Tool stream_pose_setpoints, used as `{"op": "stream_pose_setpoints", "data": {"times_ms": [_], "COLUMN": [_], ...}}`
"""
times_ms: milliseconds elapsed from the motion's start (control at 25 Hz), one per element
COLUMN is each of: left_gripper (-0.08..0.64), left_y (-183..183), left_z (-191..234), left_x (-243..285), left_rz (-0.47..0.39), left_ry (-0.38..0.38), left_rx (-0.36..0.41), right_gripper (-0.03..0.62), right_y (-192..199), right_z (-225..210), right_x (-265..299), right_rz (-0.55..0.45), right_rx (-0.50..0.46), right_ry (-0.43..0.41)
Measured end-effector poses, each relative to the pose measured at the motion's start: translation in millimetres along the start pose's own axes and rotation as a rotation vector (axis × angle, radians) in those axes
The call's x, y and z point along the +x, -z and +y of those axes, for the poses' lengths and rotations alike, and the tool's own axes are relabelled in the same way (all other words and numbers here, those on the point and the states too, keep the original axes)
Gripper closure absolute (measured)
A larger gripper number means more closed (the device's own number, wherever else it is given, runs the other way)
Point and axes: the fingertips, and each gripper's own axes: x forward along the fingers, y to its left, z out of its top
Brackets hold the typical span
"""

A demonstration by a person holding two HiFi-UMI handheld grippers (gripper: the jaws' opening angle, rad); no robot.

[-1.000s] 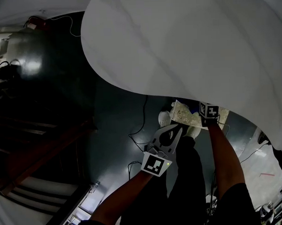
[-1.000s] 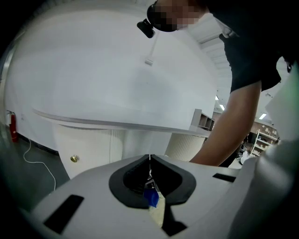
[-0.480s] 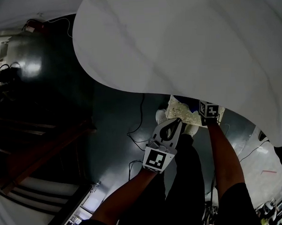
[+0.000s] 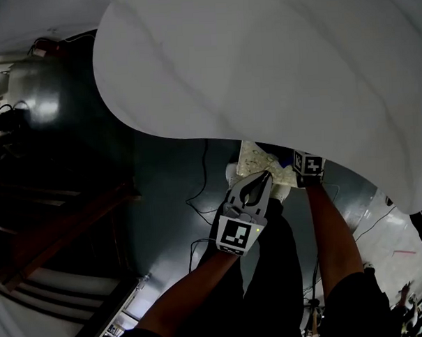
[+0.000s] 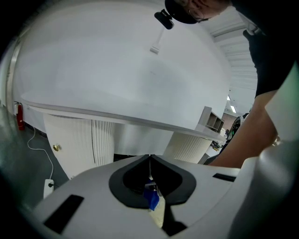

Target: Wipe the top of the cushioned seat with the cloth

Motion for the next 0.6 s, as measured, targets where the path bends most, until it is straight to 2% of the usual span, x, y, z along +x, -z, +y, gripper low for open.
{"op": "stream_pose_setpoints", "data": {"times_ms": [280,440,600], "left_gripper": [0.54,0.538,0.538], "left_y": [1.5,-2.4,-1.7], "left_z": [-29.0,-42.8,-49.5], "left_x": [6.0,11.1,12.7], "left_rz": [0.013,-0.024,-0.038], "left_ry": [0.027,0.039,0.04], "left_rx": [0.039,0.013,0.006], "right_gripper": [0.459,0.46,0.459], "right_y": [11.6,10.6,43.5], "right_z": [-21.1,-34.7,-56.5], "right_x": [-8.6,-15.2,15.0], "right_rz": [0.014,0.009,-0.038], "right_rx": [0.014,0.003,0.043], "right_ry": [0.021,0.024,-0.018]}}
